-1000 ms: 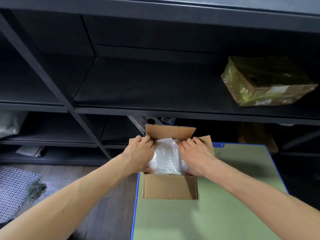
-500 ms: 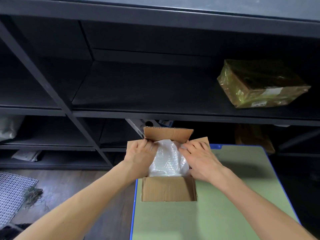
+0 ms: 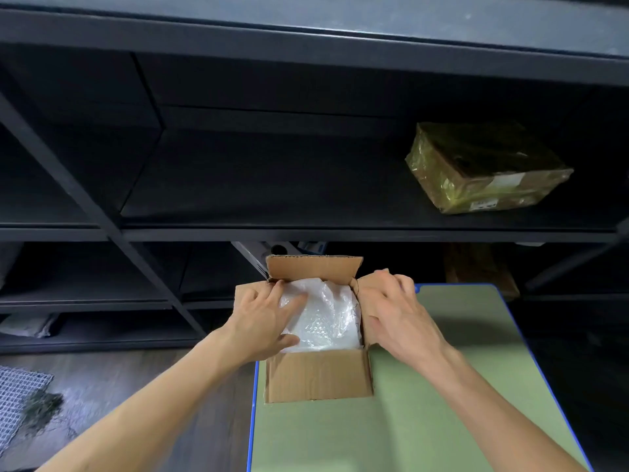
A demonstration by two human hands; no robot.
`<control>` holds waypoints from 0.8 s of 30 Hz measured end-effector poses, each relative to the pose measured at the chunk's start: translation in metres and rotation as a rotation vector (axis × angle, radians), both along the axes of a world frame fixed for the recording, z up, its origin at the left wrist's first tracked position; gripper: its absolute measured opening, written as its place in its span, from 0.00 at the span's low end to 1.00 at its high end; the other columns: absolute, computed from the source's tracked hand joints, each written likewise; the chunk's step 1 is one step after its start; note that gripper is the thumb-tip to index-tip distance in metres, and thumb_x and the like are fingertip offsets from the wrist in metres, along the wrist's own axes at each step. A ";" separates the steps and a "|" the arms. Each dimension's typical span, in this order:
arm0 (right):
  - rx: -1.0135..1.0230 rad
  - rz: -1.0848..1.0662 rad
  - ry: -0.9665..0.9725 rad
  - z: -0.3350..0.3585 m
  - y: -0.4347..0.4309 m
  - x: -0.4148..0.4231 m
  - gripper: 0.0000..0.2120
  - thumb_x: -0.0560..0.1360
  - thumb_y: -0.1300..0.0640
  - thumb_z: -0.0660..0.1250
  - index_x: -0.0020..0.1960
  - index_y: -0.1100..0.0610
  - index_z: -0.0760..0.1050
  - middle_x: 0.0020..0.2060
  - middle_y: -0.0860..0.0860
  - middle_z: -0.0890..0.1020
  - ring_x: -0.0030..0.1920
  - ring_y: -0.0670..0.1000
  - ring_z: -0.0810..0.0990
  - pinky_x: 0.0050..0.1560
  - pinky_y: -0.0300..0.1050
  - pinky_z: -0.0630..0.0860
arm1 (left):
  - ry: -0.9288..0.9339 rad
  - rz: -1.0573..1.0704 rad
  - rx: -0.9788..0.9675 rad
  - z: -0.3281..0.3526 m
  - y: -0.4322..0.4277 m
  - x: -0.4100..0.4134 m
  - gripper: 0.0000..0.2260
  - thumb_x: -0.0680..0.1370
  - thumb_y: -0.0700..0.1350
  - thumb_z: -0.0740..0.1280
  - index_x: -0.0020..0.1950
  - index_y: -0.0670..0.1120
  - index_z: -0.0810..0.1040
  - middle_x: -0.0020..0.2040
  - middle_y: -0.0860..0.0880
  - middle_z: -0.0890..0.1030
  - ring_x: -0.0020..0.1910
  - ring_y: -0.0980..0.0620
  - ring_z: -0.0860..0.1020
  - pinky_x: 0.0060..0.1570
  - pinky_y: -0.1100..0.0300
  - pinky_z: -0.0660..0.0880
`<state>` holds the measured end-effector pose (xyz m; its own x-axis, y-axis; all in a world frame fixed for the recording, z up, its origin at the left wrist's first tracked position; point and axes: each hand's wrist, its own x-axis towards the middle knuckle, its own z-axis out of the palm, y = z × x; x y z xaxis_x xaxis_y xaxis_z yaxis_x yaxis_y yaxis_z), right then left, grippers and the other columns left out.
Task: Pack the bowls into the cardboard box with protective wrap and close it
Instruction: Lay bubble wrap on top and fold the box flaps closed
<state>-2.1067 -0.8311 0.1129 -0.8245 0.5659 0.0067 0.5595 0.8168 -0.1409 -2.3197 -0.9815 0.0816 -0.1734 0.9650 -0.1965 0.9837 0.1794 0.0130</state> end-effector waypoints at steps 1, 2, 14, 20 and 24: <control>0.004 0.016 0.047 0.001 -0.003 -0.002 0.13 0.74 0.66 0.63 0.58 0.57 0.76 0.64 0.52 0.68 0.61 0.59 0.65 0.38 0.47 0.78 | 0.009 0.000 0.041 -0.001 -0.001 0.000 0.34 0.75 0.64 0.64 0.77 0.55 0.58 0.72 0.43 0.66 0.67 0.43 0.69 0.60 0.49 0.68; 0.007 0.027 0.081 0.002 -0.006 -0.005 0.14 0.74 0.67 0.64 0.58 0.56 0.76 0.64 0.51 0.69 0.61 0.58 0.66 0.37 0.46 0.78 | 0.007 0.000 0.071 -0.002 -0.001 0.000 0.35 0.73 0.65 0.66 0.76 0.54 0.59 0.70 0.45 0.68 0.65 0.43 0.71 0.58 0.49 0.69; -0.098 -0.058 0.232 -0.011 -0.042 -0.016 0.26 0.79 0.58 0.65 0.76 0.53 0.63 0.73 0.50 0.61 0.69 0.52 0.69 0.54 0.45 0.79 | -0.246 0.157 0.285 -0.008 -0.035 -0.003 0.26 0.75 0.58 0.66 0.70 0.50 0.69 0.68 0.52 0.68 0.65 0.46 0.67 0.51 0.51 0.73; -0.099 -0.051 0.234 -0.026 -0.059 -0.023 0.27 0.79 0.50 0.66 0.75 0.54 0.64 0.66 0.47 0.70 0.63 0.51 0.71 0.56 0.44 0.77 | -0.303 0.246 0.330 -0.016 -0.042 0.006 0.25 0.75 0.61 0.60 0.68 0.51 0.70 0.67 0.51 0.66 0.61 0.47 0.66 0.49 0.51 0.72; -0.087 -0.045 0.218 -0.041 -0.065 -0.022 0.24 0.78 0.48 0.66 0.71 0.55 0.68 0.63 0.48 0.72 0.60 0.51 0.71 0.60 0.46 0.75 | -0.335 0.281 0.346 -0.018 -0.046 0.008 0.21 0.75 0.62 0.61 0.64 0.53 0.71 0.65 0.52 0.67 0.59 0.47 0.67 0.50 0.53 0.70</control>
